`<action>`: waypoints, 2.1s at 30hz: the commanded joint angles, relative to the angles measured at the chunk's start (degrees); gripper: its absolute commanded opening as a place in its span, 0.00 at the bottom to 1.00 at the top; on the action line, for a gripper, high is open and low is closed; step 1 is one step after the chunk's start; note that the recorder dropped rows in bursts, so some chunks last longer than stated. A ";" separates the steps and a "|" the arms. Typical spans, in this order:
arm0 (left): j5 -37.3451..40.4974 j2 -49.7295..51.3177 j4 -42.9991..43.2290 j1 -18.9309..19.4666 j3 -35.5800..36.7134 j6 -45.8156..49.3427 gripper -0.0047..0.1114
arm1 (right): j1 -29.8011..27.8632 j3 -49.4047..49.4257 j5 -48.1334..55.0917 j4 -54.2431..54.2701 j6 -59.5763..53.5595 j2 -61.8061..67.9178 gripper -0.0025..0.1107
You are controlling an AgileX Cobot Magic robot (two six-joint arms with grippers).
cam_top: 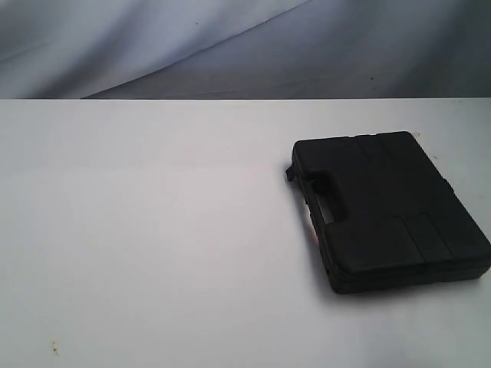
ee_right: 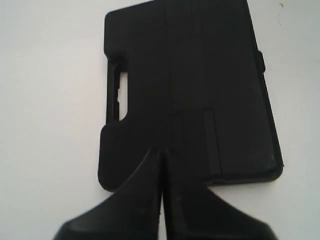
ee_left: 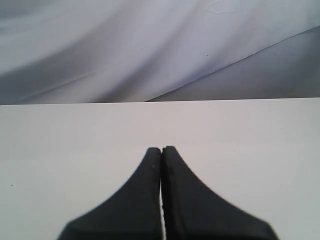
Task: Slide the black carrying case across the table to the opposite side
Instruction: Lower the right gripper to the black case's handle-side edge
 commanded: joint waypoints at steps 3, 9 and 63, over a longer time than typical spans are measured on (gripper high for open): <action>-0.64 -0.14 0.15 0.05 0.28 -0.27 0.04 | 1.78 -7.61 2.01 1.87 -0.27 4.32 0.02; -0.64 -0.14 0.15 0.05 0.28 -0.27 0.04 | 8.97 -13.51 0.74 1.63 1.39 9.43 0.02; -0.64 -0.14 0.15 0.05 0.28 -0.27 0.04 | 36.94 -33.08 3.54 -26.41 31.72 49.48 0.02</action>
